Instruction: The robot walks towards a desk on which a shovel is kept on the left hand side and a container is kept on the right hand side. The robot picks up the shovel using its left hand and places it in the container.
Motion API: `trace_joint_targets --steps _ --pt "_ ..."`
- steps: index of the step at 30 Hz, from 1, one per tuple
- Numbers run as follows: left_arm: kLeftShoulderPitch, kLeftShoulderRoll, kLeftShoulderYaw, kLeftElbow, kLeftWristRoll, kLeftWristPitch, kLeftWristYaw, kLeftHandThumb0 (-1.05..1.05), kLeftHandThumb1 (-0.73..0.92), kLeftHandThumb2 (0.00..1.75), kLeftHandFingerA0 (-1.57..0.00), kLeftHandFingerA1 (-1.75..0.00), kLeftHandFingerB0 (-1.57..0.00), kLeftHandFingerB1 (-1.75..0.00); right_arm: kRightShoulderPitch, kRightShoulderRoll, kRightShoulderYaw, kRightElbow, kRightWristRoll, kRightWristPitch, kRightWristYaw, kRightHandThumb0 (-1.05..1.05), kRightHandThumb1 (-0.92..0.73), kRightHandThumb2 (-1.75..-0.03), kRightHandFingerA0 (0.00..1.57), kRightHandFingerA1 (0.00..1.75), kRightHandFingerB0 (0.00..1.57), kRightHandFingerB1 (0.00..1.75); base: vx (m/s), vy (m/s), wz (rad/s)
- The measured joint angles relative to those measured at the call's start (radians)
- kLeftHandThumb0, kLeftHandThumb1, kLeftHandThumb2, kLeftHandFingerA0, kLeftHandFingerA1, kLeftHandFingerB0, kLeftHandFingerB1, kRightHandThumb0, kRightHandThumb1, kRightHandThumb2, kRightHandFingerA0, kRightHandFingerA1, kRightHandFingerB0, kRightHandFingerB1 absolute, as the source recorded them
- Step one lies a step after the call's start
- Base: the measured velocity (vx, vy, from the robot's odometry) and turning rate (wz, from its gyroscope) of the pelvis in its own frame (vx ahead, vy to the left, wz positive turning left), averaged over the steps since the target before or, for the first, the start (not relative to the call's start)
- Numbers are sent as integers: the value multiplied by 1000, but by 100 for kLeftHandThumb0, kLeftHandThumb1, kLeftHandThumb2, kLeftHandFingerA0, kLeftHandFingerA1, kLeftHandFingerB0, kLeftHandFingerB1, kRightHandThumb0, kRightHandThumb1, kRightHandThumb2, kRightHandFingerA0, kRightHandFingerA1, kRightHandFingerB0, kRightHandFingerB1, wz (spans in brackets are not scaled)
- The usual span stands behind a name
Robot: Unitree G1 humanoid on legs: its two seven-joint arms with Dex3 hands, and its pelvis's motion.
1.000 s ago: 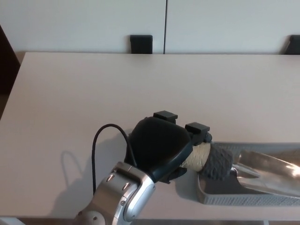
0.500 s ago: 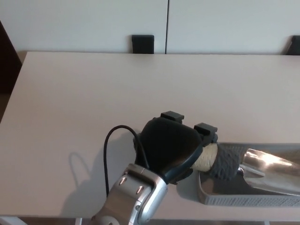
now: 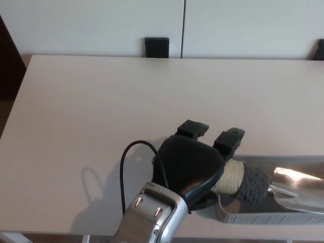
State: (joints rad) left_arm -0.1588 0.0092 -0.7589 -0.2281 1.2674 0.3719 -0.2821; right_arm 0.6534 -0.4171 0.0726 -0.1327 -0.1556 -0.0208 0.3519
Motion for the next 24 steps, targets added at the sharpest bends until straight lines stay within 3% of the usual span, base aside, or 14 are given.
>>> trace_joint_targets --steps 6,7,10,11,12,13,15,16,17,18,19,24 --pt "2 -11 -10 -23 27 28 -77 -96 66 104 0 -16 0 -6 -1 0 0 0 0 0 0 -46 -67 -61 23 42 14 33 0 0 0" --pt "4 -14 -12 -32 31 34 -96 -97 66 103 -2 -16 -3 -6 -1 0 0 0 0 0 0 -51 -57 -77 18 47 12 41 0 0 0" --pt "11 -19 -21 -60 42 46 -142 -96 67 103 -1 -13 -2 -7 -1 0 0 0 0 0 0 -51 -57 -76 18 48 12 42 0 0 0" --pt "13 -21 -24 -72 44 48 -154 -96 66 103 -2 -12 -6 -8 -1 0 0 0 0 0 0 -46 -67 -61 22 43 14 34 0 0 0" --pt "13 -28 -28 -90 44 48 -170 -94 64 102 -4 -16 -8 -11 -2 0 0 0 0 0 1 -46 -68 -61 22 43 13 33 0 0 0" --pt "13 -34 -30 -105 44 48 -180 -84 60 101 0 -21 0 -16 -2 0 0 0 0 0 1 -47 -68 -61 22 42 13 33 0 0 0" --pt "13 -58 -38 -166 43 48 -214 -84 58 100 -3 -24 -6 -19 -3 0 0 0 0 0 1 -47 -67 -61 23 42 13 33 0 0 0" --pt "13 -65 -38 -192 43 48 -227 -88 75 63 -6 -27 -4 -24 -3 0 0 0 0 0 1 -47 -67 -61 22 42 13 33 0 0 0" --pt "12 -74 -37 -223 43 48 -243 -89 75 63 -6 -27 -4 -24 -3 0 0 0 0 0 1 -51 -57 -77 18 48 12 42 0 0 0" --pt "11 -80 -37 -247 43 48 -255 -85 58 100 -4 -26 -6 -18 -3 0 0 1 0 0 1 -51 -57 -77 18 48 12 42 0 0 0" --pt "10 -86 -36 -279 44 48 -270 -85 59 101 0 -23 0 -16 -3 0 1 2 0 0 1 -51 -57 -76 18 47 12 41 0 0 0" --pt "-19 -92 -2 -386 43 48 -341 -90 60 100 -3 -20 -3 -10 -3 0 3 2 0 0 1 -49 -57 -76 18 47 13 41 0 0 0"
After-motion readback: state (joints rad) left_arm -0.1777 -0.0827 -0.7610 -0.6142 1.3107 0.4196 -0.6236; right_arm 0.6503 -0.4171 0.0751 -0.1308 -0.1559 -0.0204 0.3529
